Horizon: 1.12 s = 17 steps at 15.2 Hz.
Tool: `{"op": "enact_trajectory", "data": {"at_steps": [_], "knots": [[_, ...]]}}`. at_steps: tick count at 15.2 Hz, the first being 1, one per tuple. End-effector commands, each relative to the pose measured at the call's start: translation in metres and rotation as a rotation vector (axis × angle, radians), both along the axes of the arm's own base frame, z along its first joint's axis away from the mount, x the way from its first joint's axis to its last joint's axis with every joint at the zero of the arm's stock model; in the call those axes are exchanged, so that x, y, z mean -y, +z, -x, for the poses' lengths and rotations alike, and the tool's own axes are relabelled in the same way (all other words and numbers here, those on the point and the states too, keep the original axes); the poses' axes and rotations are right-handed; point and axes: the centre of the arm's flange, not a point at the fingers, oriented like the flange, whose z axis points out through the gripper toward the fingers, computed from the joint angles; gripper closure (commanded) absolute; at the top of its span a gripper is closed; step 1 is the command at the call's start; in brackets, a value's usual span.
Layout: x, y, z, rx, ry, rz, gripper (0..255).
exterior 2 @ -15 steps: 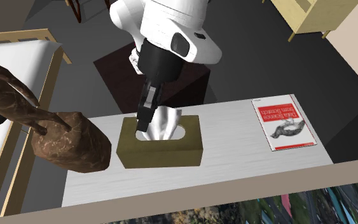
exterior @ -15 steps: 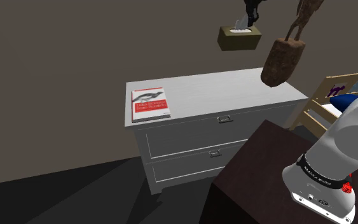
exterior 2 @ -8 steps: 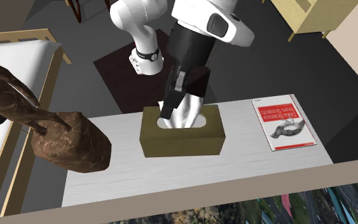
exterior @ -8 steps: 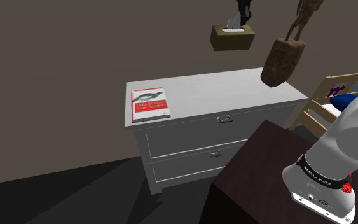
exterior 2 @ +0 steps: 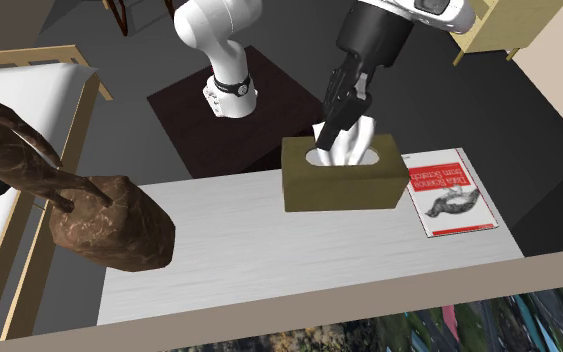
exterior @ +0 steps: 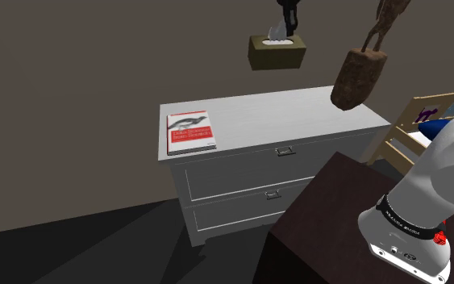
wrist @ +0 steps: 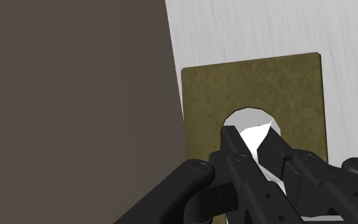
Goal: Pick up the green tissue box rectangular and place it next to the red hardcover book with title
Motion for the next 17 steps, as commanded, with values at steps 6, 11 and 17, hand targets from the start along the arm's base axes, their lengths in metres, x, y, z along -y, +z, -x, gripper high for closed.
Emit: {"op": "enact_trajectory", "data": {"at_steps": [6, 11, 17], "knots": [[-0.092, 0.0, -0.009, 0.0, -0.002, 0.001, 255], [-0.156, 0.001, -0.018, 0.0, -0.002, 0.001, 255], [-0.156, -0.031, -0.018, 0.0, -0.002, 0.001, 255]]}}
